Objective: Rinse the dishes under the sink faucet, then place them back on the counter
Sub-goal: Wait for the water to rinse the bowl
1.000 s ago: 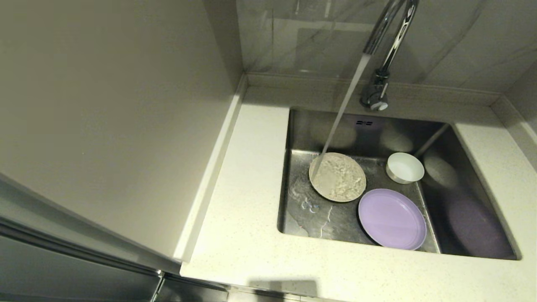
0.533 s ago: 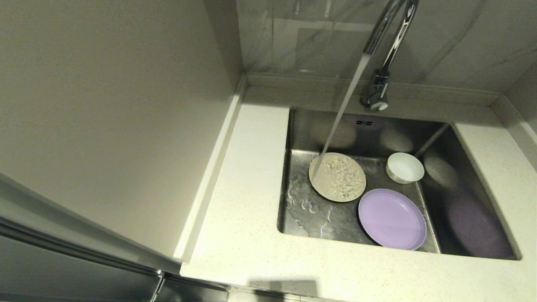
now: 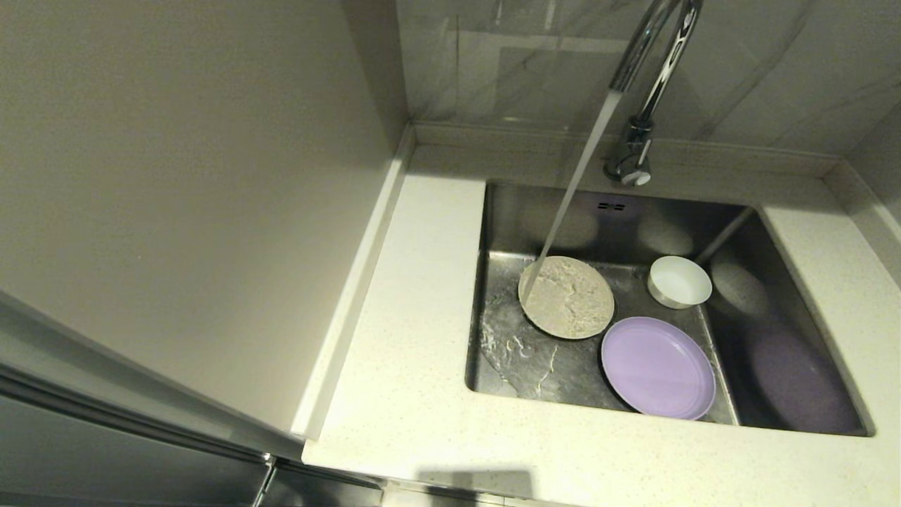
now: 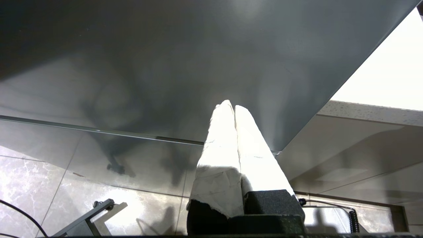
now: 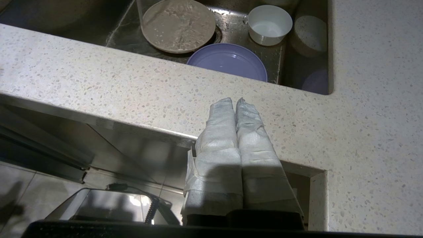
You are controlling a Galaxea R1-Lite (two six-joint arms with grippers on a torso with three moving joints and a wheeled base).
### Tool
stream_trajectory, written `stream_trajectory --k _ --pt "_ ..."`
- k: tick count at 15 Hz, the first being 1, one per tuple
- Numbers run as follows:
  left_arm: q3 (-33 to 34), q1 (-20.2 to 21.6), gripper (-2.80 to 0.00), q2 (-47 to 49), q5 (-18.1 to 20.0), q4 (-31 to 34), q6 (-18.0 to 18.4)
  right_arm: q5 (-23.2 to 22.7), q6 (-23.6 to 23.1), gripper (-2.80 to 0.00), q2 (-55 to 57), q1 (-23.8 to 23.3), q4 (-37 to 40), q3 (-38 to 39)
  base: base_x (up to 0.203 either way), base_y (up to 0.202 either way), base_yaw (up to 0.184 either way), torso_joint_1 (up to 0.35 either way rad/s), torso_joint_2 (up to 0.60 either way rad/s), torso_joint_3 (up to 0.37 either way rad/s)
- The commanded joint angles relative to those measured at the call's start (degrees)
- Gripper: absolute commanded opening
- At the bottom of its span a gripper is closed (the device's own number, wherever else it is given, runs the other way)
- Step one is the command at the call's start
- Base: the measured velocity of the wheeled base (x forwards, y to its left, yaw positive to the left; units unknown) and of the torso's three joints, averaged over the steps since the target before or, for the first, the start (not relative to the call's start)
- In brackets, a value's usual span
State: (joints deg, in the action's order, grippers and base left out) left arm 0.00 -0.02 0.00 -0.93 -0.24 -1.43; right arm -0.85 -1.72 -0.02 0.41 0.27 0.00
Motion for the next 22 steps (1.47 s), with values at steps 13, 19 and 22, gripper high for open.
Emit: stream_trajectory --k 13,19,22 --pt "0.00 0.02 -2.80 -0.18 -0.04 -0.02 0.01 -0.03 -0.03 -2.80 0.11 0.02 0.00 0.00 0.000 0.000 0.000 0.000 0.00 0.000" --pt "0.00 0.02 -2.80 -0.18 -0.04 -0.02 -0.05 -0.23 -0.12 -2.80 0.40 0.02 0.08 -0.09 0.000 0.000 0.000 0.000 0.00 0.000" --pt "0.00 0.02 -2.80 -0.18 -0.04 -0.02 -0.07 -0.38 -3.72 -2.80 1.64 0.02 0.25 -0.31 0.000 0.000 0.000 0.000 0.00 0.000"
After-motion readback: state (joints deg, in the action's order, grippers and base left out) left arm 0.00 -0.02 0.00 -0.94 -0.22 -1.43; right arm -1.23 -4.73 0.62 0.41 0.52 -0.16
